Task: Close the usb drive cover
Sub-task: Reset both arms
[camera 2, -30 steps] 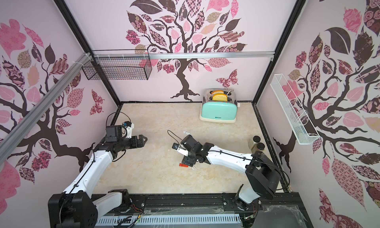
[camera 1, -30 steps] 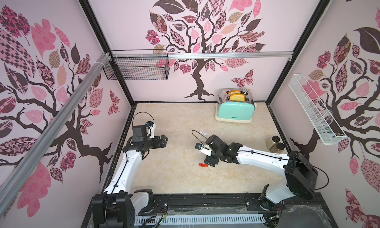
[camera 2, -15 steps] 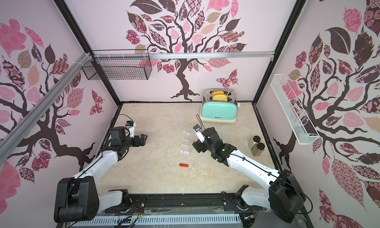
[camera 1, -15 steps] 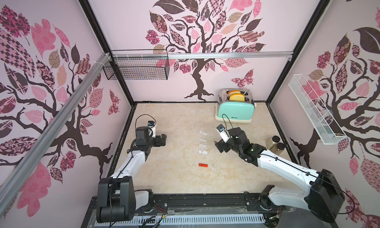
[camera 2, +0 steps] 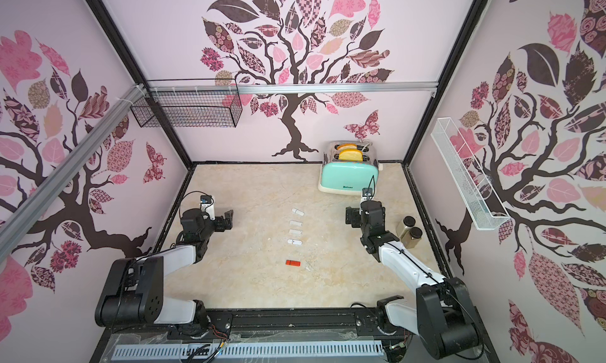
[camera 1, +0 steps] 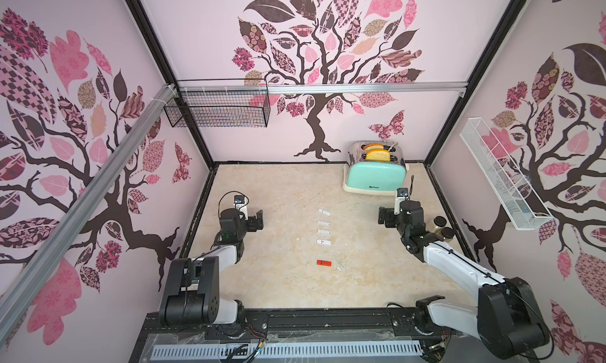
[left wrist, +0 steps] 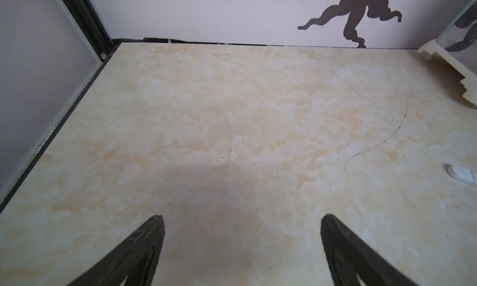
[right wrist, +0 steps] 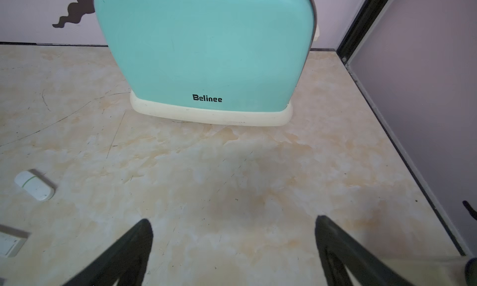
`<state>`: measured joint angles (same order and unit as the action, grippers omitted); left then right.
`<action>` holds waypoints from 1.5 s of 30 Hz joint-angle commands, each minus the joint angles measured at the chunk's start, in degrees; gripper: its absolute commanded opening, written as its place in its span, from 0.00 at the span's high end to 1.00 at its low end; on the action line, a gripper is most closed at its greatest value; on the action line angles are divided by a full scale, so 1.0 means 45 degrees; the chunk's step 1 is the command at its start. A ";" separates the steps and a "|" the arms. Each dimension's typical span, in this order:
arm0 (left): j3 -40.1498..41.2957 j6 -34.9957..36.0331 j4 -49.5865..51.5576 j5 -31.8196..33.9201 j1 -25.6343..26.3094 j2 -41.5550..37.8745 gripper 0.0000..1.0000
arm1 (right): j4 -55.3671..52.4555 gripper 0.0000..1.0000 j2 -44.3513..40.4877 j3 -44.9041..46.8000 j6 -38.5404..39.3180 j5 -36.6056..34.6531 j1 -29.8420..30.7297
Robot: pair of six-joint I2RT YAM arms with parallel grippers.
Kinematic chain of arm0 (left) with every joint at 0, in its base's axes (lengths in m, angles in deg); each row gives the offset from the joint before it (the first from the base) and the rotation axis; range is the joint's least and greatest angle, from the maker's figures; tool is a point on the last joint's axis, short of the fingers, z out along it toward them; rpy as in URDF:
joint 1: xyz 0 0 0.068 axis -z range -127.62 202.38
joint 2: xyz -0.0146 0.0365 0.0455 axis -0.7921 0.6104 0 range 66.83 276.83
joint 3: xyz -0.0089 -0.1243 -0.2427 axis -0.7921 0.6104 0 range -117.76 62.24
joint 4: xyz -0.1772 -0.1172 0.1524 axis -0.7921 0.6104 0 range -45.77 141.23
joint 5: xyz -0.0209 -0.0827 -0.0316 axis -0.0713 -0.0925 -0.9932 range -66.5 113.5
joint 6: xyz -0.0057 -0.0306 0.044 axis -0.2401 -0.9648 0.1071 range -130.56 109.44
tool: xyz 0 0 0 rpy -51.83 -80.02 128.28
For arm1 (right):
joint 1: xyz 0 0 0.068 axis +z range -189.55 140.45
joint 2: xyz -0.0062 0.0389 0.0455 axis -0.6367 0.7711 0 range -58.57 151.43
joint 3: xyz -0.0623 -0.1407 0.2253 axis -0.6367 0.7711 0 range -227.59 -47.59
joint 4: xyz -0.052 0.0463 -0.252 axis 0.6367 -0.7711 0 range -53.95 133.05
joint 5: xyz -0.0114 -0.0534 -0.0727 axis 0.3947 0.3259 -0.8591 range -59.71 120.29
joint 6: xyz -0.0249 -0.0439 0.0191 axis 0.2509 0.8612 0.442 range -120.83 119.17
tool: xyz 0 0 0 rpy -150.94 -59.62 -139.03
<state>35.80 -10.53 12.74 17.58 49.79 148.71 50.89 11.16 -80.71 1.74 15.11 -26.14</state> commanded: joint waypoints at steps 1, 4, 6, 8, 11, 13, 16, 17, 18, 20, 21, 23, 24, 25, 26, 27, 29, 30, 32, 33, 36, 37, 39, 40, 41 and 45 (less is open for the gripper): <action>0.0232 -0.0169 -0.1902 0.0497 -0.0054 0.0521 0.02 | 0.1965 0.01 0.0775 0.0197 0.0164 -0.0476 -0.0128; 0.0895 -0.0178 -0.3439 0.0582 -0.0057 0.0935 0.02 | 0.3129 0.01 0.1562 0.0401 0.0530 -0.0542 -0.0228; 0.1435 -0.0357 -0.4572 0.1052 -0.0049 0.1272 0.02 | 0.4160 0.01 0.1987 0.0647 0.0445 -0.0420 -0.0458; 0.1542 -0.0541 -0.5629 0.1240 -0.0051 0.1900 0.02 | 0.4231 0.01 0.2457 0.0505 0.0520 -0.0417 -0.0636; 0.0850 -0.0489 -0.3759 0.1488 -0.0014 0.1606 0.02 | 0.5408 0.01 0.2642 0.1175 0.0305 -0.0225 -0.0929; 0.0949 -0.0515 -0.4336 0.1528 -0.0016 0.1820 0.02 | 0.5489 0.01 0.2600 0.1235 0.0330 -0.0281 -0.0992; 0.0893 -0.0462 -0.3974 0.1474 -0.0020 0.1684 0.02 | 0.5488 0.01 0.2731 0.1097 0.0123 -0.0018 -0.1443; 0.0906 -0.0427 -0.4036 0.1470 -0.0010 0.1707 0.02 | 0.5607 0.01 0.2687 0.1166 -0.0024 0.0149 -0.1703; 0.0863 -0.0450 -0.3778 0.1486 -0.0012 0.1617 0.02 | 0.5972 0.01 0.2785 0.1271 -0.0213 0.0284 -0.2048; 0.0889 -0.0429 -0.3939 0.1471 -0.0015 0.1674 0.02 | 0.7090 0.01 0.3263 0.1566 -0.0633 0.0562 -0.2644; 0.0894 -0.0436 -0.3875 0.1487 -0.0010 0.1632 0.02 | 0.7241 0.01 0.3527 0.1525 -0.0669 0.0496 -0.2682; 0.0877 -0.0437 -0.3869 0.1490 -0.0025 0.1646 0.02 | 0.7513 0.01 0.3911 0.1456 -0.0438 0.1058 -0.2668; 0.0886 -0.0438 -0.3854 0.1476 -0.0013 0.1634 0.02 | 0.7331 0.01 0.3848 0.1440 -0.0486 0.1072 -0.2676; 0.0875 -0.0447 -0.3861 0.1475 -0.0014 0.1646 0.02 | 0.7112 0.01 0.3785 0.1367 -0.0511 0.1079 -0.2685; 0.0875 -0.0449 -0.3860 0.1489 -0.0020 0.1636 0.02 | 0.7291 0.01 0.3844 0.1399 -0.0476 0.1080 -0.2686; 0.0885 -0.0437 -0.3851 0.1473 -0.0010 0.1643 0.02 | 0.7373 0.01 0.3850 0.1497 -0.0425 0.1253 -0.2687; 0.0885 -0.0437 -0.3844 0.1486 -0.0013 0.1645 0.02 | 0.9224 0.01 0.4270 0.2248 -0.0341 0.1310 -0.2667; 0.0883 -0.0438 -0.3859 0.1477 -0.0024 0.1647 0.02 | 1.0756 0.01 0.4677 0.2702 -0.0340 0.1101 -0.2656; 0.0876 -0.0439 -0.3863 0.1482 -0.0001 0.1646 0.02 | 0.9507 0.01 0.4347 0.2379 -0.0445 0.0947 -0.2656; 0.0890 -0.0437 -0.3860 0.1499 0.0008 0.1646 0.02 | 0.8666 0.01 0.4116 0.2141 -0.0516 0.0848 -0.2610; 0.0875 -0.0439 -0.3844 0.1499 0.0001 0.1647 0.02 | 0.8904 0.01 0.4178 0.2206 -0.0477 0.0809 -0.2579; 0.0877 -0.0437 -0.3860 0.1507 0.0007 0.1637 0.02 | 0.8899 0.01 0.4155 0.2201 -0.0473 0.0779 -0.2588; 0.0886 -0.0437 -0.3859 0.1508 -0.0002 0.1646 0.02 | 0.8841 0.01 0.4136 0.2197 -0.0463 0.0756 -0.2534; 0.0875 -0.0452 -0.3852 0.1491 0.0008 0.1647 0.02 | 0.8911 0.01 0.4138 0.2232 -0.0473 0.0754 -0.2549; 0.0891 -0.0437 -0.3856 0.1509 0.0007 0.1644 0.02 | 0.8981 0.01 0.4199 0.2243 -0.0458 0.0724 -0.2537; 0.0843 -0.0437 -0.3820 0.1554 0.0029 0.1650 0.02 | 0.8845 0.01 0.4153 0.2198 -0.0472 0.0689 -0.2521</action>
<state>40.22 -12.28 -3.89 23.97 49.79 156.63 90.01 30.61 -69.74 0.19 19.11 -37.83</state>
